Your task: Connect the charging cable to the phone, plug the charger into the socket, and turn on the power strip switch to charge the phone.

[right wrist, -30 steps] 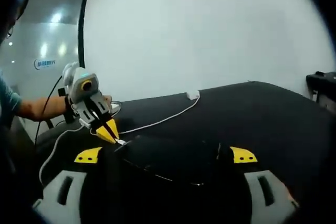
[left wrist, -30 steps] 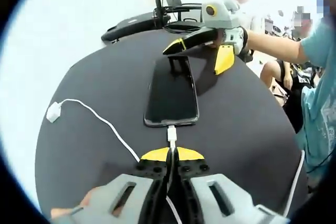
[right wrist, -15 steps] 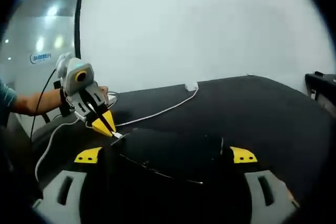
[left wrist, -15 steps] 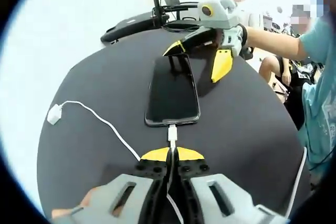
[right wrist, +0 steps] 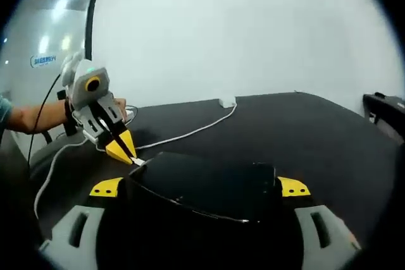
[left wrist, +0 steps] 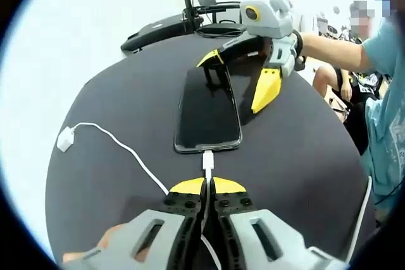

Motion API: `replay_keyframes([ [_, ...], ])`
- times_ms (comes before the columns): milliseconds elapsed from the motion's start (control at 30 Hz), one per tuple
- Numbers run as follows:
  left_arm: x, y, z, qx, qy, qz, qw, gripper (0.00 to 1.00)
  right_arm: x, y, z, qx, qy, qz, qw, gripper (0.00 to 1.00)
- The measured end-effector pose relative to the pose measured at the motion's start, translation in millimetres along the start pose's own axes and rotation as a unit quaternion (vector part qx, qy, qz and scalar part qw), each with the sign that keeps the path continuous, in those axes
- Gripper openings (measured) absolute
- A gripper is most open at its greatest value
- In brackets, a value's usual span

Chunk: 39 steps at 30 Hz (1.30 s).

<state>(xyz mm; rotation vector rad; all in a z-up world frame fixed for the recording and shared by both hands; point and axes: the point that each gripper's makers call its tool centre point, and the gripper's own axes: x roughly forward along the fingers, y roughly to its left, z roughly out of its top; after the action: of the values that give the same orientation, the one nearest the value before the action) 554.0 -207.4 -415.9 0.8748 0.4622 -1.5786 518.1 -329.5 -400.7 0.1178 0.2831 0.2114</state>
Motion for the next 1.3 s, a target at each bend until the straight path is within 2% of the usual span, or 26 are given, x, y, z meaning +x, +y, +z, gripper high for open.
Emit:
replay_keyframes([
  [133, 1.0, 0.1, 0.6, 0.006, 0.011, -0.002, 0.9999, 0.01, 2.5, 1.2, -2.9, -0.017, 0.002, -0.007, 0.9998, 0.93],
  [267, 2.3, -1.9, 1.2, 0.019, 0.036, -0.004, 0.9992, 0.01, 1.7, 0.2, 0.5, 0.000, -0.005, -0.008, 1.0000, 0.93],
  [367, 2.9, -2.0, 1.8, 0.021, 0.047, -0.007, 0.9987, 0.00, 2.3, 1.4, -0.9, -0.008, -0.003, -0.008, 0.9999, 0.93],
  [500, 2.5, -1.8, -0.7, -0.016, 0.035, -0.019, 0.9991, 0.00, 3.9, 0.0, -2.1, -0.019, 0.001, -0.015, 0.9997, 0.93],
  [633, 2.4, -2.0, -2.3, -0.040, 0.016, -0.021, 0.9989, 0.00, 4.4, 1.9, 0.3, 0.002, -0.005, -0.019, 0.9998, 0.93],
  [767, 2.7, -1.7, -2.4, -0.059, 0.016, -0.015, 0.9980, 0.00, 5.8, 4.2, -1.5, -0.009, -0.005, -0.026, 0.9996, 0.93],
  [833, 3.0, -3.5, -1.5, -0.051, 0.023, -0.015, 0.9983, 0.00, 5.1, 5.1, -0.5, -0.013, -0.007, -0.028, 0.9995, 0.93],
  [933, 3.4, -3.4, -1.7, -0.016, 0.049, -0.018, 0.9985, 0.00, 5.3, 3.4, -0.1, -0.023, -0.007, -0.031, 0.9992, 0.93],
  [1000, 3.9, -4.3, -0.7, 0.007, 0.053, -0.020, 0.9984, 0.00, 4.9, 3.4, 3.0, -0.008, -0.011, -0.024, 0.9996, 0.93],
  [1100, 4.3, -3.3, -1.2, 0.006, 0.056, -0.025, 0.9981, 0.00, 5.1, 0.7, 6.0, -0.004, -0.017, -0.017, 0.9997, 0.93],
  [1133, 5.1, -1.8, -0.5, 0.006, 0.060, -0.029, 0.9978, 0.00, 6.1, 1.6, 2.4, -0.013, -0.008, -0.018, 0.9997, 0.93],
  [1200, 5.4, -2.1, -0.3, 0.021, 0.069, -0.034, 0.9968, 0.00, 6.7, 3.1, -2.9, -0.021, 0.003, -0.022, 0.9995, 0.93],
  [1233, 6.5, -0.9, 0.7, 0.019, 0.072, -0.034, 0.9967, 0.00, 7.0, 2.5, -1.9, -0.023, 0.001, -0.022, 0.9995, 0.93],
  [1300, 6.4, -0.5, 0.2, 0.043, 0.080, -0.034, 0.9953, 0.00, 5.9, 0.8, 0.6, -0.012, -0.001, -0.017, 0.9998, 0.93],
])
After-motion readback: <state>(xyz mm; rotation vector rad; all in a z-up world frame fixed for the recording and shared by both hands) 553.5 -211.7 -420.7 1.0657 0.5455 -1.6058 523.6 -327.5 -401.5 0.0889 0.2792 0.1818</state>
